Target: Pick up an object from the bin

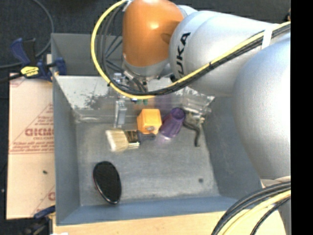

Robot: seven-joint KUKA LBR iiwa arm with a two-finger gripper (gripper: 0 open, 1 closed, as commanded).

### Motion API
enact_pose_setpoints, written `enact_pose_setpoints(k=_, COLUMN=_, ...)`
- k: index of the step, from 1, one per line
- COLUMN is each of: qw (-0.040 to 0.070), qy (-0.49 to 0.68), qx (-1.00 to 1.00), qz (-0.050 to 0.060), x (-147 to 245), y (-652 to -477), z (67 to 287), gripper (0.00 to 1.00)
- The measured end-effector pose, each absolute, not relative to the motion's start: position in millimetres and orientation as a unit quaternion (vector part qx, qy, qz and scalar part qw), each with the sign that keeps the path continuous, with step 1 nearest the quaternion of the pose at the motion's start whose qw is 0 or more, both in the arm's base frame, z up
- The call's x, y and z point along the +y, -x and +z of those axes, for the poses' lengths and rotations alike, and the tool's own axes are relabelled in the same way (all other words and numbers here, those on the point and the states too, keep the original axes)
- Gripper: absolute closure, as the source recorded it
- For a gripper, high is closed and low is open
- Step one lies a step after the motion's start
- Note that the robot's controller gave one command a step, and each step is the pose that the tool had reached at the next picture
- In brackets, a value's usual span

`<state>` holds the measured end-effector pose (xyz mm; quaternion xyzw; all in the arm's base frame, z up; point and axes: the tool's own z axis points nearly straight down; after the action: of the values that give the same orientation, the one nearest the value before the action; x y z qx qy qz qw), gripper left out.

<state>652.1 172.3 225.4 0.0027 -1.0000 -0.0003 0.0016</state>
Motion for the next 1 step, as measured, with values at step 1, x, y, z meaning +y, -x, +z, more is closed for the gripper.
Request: enact_pose_setpoints(k=1, qw=-0.002, qy=-0.001, qx=-1.0, qz=-0.001, x=171.1, y=-653.1, z=231.0, gripper=0.0)
